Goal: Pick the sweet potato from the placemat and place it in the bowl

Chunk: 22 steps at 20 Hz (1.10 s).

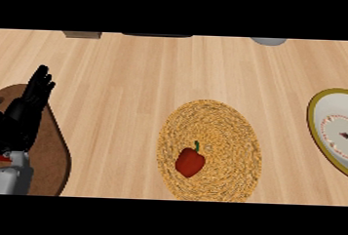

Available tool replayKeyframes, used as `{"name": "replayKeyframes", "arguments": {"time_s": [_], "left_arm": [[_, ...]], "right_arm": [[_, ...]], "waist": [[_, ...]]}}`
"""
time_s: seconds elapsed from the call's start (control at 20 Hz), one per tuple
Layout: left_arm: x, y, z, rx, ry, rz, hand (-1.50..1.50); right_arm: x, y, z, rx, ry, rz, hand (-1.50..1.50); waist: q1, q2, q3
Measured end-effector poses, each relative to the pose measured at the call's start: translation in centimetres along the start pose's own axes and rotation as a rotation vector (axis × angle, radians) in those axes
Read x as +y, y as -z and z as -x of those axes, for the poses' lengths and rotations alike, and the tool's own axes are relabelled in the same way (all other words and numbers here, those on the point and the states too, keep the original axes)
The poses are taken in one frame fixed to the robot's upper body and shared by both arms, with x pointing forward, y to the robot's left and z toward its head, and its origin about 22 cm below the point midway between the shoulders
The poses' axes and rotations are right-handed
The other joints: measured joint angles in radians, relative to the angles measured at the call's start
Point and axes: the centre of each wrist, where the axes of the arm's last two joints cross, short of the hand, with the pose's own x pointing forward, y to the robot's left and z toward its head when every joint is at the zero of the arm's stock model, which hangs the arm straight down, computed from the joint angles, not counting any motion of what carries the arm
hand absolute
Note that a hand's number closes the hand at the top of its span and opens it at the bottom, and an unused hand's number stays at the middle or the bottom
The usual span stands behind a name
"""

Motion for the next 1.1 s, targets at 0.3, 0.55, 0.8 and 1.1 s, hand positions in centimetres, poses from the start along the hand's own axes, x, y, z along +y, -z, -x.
{"name": "replayKeyframes", "arguments": {"time_s": [0.3, 0.55, 0.8, 1.1], "left_arm": [[-0.2, 0.1, -0.2, -0.001, -0.003, 0.007, 0.0], [-0.4, 0.6, -0.3, -0.009, 0.0, 0.012, 0.0], [-0.4, 0.4, -0.2, -0.01, 0.0, 0.01, 0.0], [-0.3, 0.5, 0.2, 0.003, 0.002, 0.005, 0.0]], "right_arm": [[1.5, 2.2, 3.1, 0.079, -0.099, -0.074, 1.5], [2.3, 2.9, 6.7, 0.213, -0.096, -0.195, -1.5], [2.0, 3.0, 9.7, 0.186, -0.004, -0.271, -1.5], [1.1, 3.2, 11.0, 0.149, 0.38, -0.129, -1.5]], "waist": [[0.008, 0.005, 0.0], [0.012, 0.006, 0.001], [0.015, 0.006, 0.002], [0.001, 0.003, 0.002]]}}
